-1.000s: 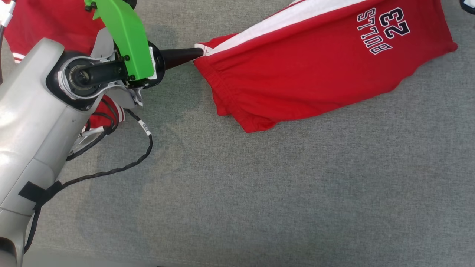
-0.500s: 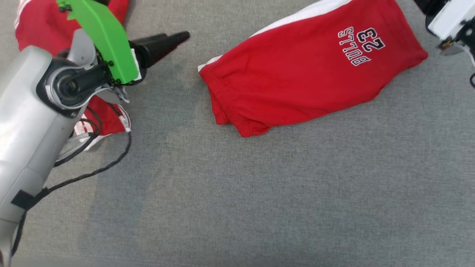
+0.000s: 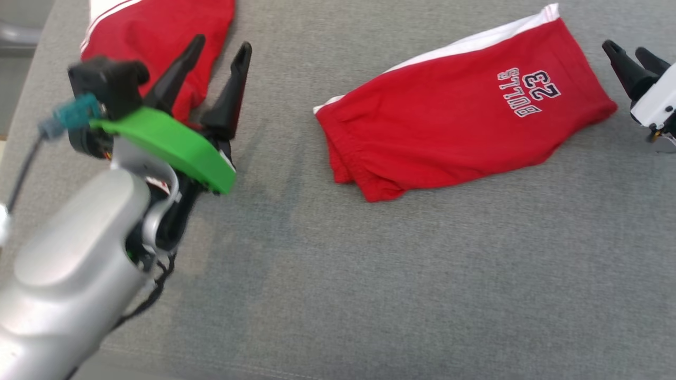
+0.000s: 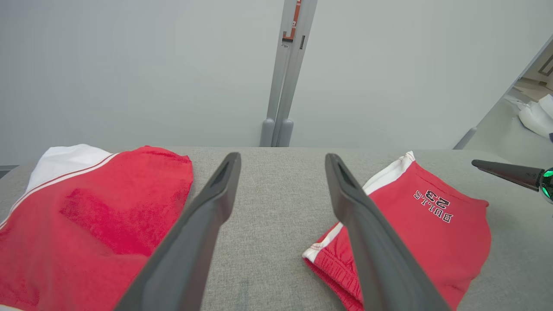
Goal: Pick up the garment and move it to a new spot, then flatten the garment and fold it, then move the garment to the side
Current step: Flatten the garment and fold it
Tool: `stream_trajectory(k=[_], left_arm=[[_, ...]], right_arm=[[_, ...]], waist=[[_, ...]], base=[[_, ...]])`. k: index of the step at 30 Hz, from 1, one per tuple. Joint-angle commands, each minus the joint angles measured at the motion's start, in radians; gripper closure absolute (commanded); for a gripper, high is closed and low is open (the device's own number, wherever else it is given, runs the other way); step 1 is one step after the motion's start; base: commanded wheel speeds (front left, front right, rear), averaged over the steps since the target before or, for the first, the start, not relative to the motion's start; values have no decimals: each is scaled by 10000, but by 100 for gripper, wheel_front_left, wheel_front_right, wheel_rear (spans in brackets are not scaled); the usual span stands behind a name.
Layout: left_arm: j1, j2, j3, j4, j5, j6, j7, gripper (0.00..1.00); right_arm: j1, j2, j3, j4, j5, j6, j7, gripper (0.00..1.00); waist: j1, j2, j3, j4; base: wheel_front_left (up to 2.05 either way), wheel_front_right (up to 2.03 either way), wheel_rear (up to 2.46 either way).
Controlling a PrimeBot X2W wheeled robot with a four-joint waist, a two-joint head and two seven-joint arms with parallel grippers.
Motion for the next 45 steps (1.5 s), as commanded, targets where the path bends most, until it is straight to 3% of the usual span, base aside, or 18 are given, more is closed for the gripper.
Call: stream_trajectory(k=[1, 5, 9, 17, 18, 19, 22, 32, 45], left_arm=[[410, 29, -44, -229, 327, 257, -357, 0], [1419, -98, 326, -994, 816, 1020, -1026, 0], [2489, -458, 943, -1475, 1017, 1296, -1160, 0], [4148, -1668, 2027, -1532, 1822, 749, -1151, 0], [4256, -1782, 2109, -1479, 1905, 678, -1151, 0], [4380, -1929, 2210, -1433, 1988, 580, -1152, 0], [4586, -2189, 2367, -1218, 2156, 361, -1153, 0], [5344, -2539, 3124, -768, 3121, -48, -1153, 0], [6704, -2508, 3444, -974, 3962, -322, -1153, 0]], right_arm=[[104, -28, 69, 239, -10, -7, 116, 0], [-153, 95, 72, 1072, 137, -7, 334, 0], [-283, 263, 316, 1783, 4, -7, 722, 0], [-464, 608, 834, 2972, -96, -11, 2173, 0], [-445, 689, 841, 2950, -18, -10, 2383, 22], [-435, 762, 887, 2880, 37, 0, 2600, 100], [-373, 812, 926, 2655, 125, 1, 2724, 100], [474, 715, 591, 1881, 503, -3, 1235, 100], [2808, -180, 157, 603, 1138, -5, -514, 100]], waist=[[0, 0, 132, 468], [0, 0, 297, 874], [0, 0, 405, 1175], [0, 0, 440, 1471], [0, 0, 418, 1478], [0, 0, 381, 1475], [0, 0, 224, 1415], [0, 0, -1141, 543], [0, 0, -2466, -894]], base=[[0, 0, 0], [0, 0, 0], [0, 0, 0], [0, 0, 0], [0, 0, 0], [0, 0, 0], [0, 0, 0], [0, 0, 0], [0, 0, 0]])
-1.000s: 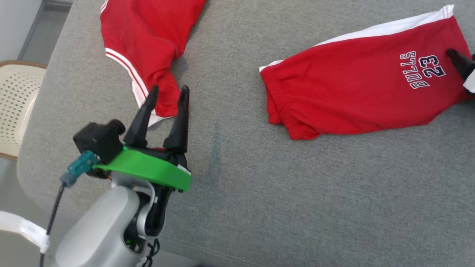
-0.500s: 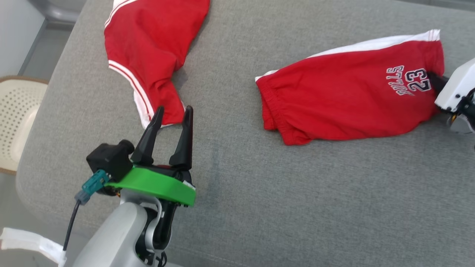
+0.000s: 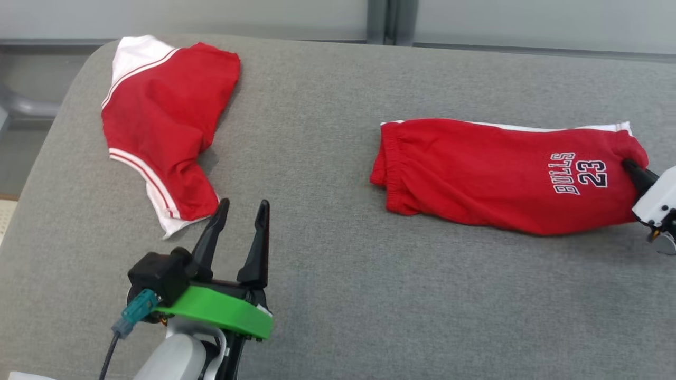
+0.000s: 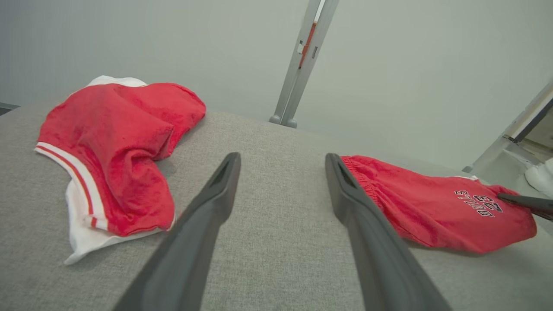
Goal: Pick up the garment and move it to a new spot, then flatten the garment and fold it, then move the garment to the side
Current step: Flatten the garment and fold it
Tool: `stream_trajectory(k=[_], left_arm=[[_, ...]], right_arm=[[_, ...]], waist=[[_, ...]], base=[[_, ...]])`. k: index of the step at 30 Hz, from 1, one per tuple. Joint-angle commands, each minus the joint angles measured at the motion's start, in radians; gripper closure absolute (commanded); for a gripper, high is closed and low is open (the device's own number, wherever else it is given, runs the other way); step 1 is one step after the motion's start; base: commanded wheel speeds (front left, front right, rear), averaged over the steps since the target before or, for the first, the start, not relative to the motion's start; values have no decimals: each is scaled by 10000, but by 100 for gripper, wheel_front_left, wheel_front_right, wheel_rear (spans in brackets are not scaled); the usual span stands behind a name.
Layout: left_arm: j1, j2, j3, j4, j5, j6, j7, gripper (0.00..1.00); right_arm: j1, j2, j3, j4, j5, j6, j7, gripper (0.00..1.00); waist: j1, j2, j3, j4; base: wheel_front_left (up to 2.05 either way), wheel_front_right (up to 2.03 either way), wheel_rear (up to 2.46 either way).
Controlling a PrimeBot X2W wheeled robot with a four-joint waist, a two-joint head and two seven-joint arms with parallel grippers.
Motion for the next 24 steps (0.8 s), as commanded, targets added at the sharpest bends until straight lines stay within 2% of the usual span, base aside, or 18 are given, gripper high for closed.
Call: stream_trajectory(k=[1, 7, 12, 18, 20, 24], left_arm=[[305, 35, -8, -125, 236, -79, -30, 0], [821, -91, 346, -638, 1329, -180, -20, 0], [1012, -367, 526, -547, 1948, -344, -20, 0], [1083, -892, 635, -289, 2251, -684, -18, 0], [1047, -1147, 610, -107, 2411, -910, -18, 0], [1013, -1412, 710, 136, 2586, -1100, -18, 0]], right_arm=[[307, -128, -46, -66, 40, -3, -232, 100], [677, -502, -35, -352, -314, -3, -1125, 100], [106, -392, 267, -560, -948, -3, -1341, 100], [-858, 582, 967, -349, -1838, -3, -831, 100], [-1181, 1354, 1256, 104, -1957, -3, -267, 100], [-1600, 2139, 1625, 963, -2231, -3, 358, 100]], waist=[[0, 0, -558, -634], [0, 0, -680, -638], [0, 0, -873, -468], [0, 0, -910, 69], [0, 0, -910, 447], [0, 0, -819, 871]], base=[[0, 0, 0], [0, 0, 0], [0, 0, 0], [0, 0, 0], [0, 0, 0], [0, 0, 0]])
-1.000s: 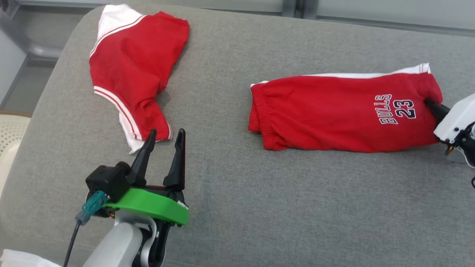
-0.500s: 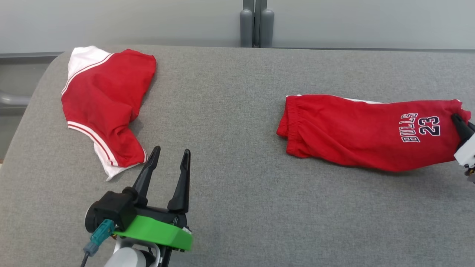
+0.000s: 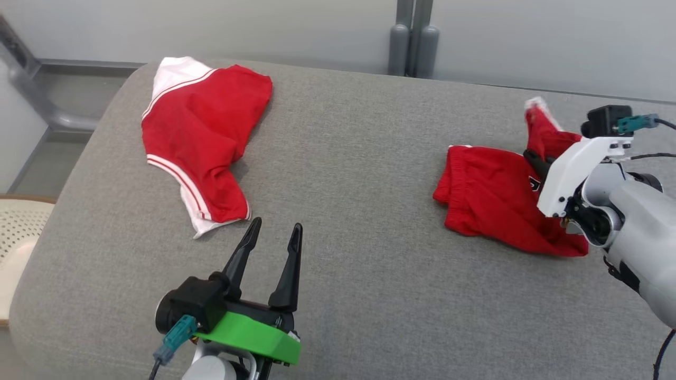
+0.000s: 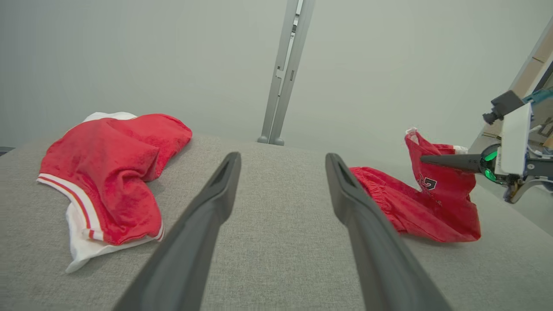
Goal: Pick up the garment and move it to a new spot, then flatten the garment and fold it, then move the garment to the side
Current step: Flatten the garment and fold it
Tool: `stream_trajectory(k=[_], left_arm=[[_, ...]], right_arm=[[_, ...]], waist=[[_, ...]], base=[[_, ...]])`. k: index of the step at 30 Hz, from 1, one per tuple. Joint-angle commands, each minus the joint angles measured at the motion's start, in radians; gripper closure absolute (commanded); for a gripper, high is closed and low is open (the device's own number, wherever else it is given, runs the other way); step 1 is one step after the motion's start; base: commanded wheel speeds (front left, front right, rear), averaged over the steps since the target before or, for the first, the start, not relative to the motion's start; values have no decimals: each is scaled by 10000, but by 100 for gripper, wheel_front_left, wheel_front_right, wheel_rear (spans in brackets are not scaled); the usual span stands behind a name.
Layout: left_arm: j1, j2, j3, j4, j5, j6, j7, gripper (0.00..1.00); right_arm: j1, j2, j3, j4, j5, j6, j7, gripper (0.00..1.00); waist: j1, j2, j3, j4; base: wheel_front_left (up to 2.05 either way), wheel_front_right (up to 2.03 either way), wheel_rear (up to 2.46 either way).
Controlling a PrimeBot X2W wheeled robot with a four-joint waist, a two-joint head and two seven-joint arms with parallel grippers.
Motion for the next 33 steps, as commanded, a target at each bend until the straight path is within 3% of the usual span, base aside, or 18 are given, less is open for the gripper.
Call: stream_trajectory(k=[1, 6, 8, 10, 11, 20, 28, 33], left_arm=[[40, -66, 63, 71, 185, -74, -4, 0], [-100, -245, 292, 297, 295, -293, -3, 0], [-95, -318, 380, 346, 363, -344, -3, 0], [-73, -388, 456, 436, 427, -404, -5, 0], [-69, -416, 497, 473, 472, -415, -3, 0], [159, -477, 888, 612, 702, -591, -5, 0], [442, -523, 1039, 624, 773, -704, -5, 0], [648, -568, 1079, 640, 793, -745, -3, 0]], right_arm=[[-187, 123, 122, 281, -189, -3, 121, 100], [-375, 845, 359, 1021, -296, -3, 351, 100], [-306, 1023, 477, 1084, -329, -3, 411, 95], [-227, 1147, 588, 1112, -364, -3, 360, 78], [-198, 1209, 645, 1080, -421, -3, 259, 0], [177, 1024, 803, -399, -397, -3, -1249, 0], [902, -382, 25, -2309, 39, -3, -2643, 0], [1846, -1373, -1100, -2482, -16, -3, -2816, 0]], waist=[[0, -1, 105, 412], [0, -1, 239, 676], [0, -1, 279, 671], [0, -1, 304, 600], [0, -1, 303, 538], [0, -1, -34, -352], [0, -1, -466, -1137], [0, -1, -733, -1366]], base=[[0, 0, 0], [0, 0, 0], [0, 0, 0], [0, 0, 0], [0, 0, 0], [0, 0, 0], [0, 0, 0], [0, 0, 0]])
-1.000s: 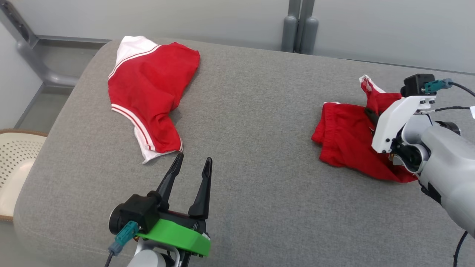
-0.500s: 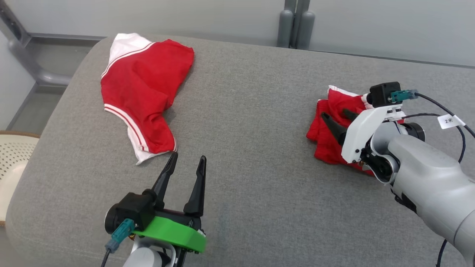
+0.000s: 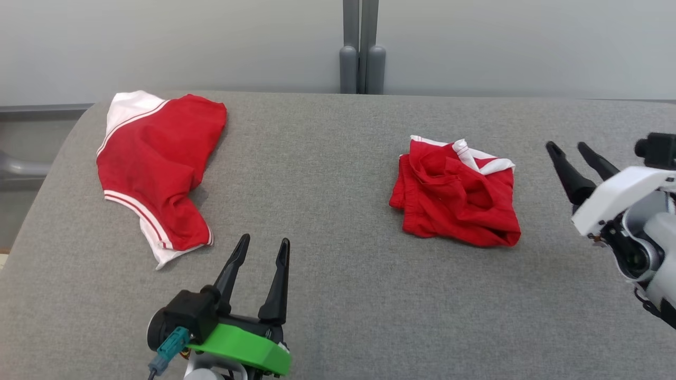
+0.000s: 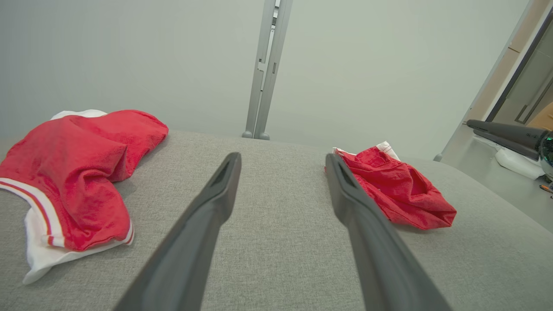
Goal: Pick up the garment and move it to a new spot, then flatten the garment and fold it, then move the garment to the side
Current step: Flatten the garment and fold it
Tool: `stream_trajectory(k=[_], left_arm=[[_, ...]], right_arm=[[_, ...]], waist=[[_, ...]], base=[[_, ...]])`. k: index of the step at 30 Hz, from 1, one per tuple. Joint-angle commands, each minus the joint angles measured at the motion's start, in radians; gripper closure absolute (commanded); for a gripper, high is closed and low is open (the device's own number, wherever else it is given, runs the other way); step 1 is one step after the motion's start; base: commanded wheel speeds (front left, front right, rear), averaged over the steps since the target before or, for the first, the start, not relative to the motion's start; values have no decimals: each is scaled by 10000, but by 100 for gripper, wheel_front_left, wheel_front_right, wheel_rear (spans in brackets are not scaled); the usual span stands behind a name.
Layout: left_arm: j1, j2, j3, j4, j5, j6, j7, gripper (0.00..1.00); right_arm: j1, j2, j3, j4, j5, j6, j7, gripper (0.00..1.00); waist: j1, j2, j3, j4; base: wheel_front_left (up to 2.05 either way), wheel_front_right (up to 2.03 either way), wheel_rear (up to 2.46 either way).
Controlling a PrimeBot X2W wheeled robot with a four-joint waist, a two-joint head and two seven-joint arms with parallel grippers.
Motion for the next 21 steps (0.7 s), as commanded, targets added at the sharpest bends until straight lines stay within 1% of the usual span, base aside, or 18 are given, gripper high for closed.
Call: stream_trajectory(k=[1, 2, 5, 9, 10, 11, 12, 16, 21], left_arm=[[203, -1, 47, -27, 25, -40, -5, 0], [231, -7, 58, -42, 31, -53, -5, 0], [288, 4, 80, -50, 59, -82, -5, 0], [214, -2, 41, -36, 76, -121, -5, 0], [159, -10, 20, -40, 86, -136, -5, 0], [125, -14, 14, -44, 98, -141, -5, 0], [72, -20, 19, -58, 109, -129, -5, 0], [-198, -43, -28, -59, 177, -150, -5, 0], [-470, -114, -147, 44, 192, -175, -5, 0]], right_arm=[[379, -109, -271, 91, -127, -3, -34, 0], [624, -209, -461, 198, -247, -3, -38, 0], [1060, -200, -972, 212, -373, -3, -43, 0], [1409, -116, -1281, 259, -596, -3, -44, 0], [1414, -61, -1318, 299, -639, -3, -45, 6], [1362, -6, -1320, 338, -685, -3, -1, 47], [1214, 51, -1287, 408, -780, -3, 96, 100], [538, 405, -1119, 758, -979, -3, 791, 100], [-221, 909, -672, 1655, -1079, -3, 2184, 100]], waist=[[0, 0, -253, -249], [0, 0, -278, -264], [0, 0, -293, -278], [0, 0, -206, -195], [0, 0, -141, -146], [0, 0, -63, -107], [0, 0, 43, -65], [0, 0, 499, 155], [0, 0, 927, 596]], base=[[0, 0, 0], [0, 0, 0], [0, 0, 0], [0, 0, 0], [0, 0, 0], [0, 0, 0], [0, 0, 0], [0, 0, 0], [0, 0, 0]])
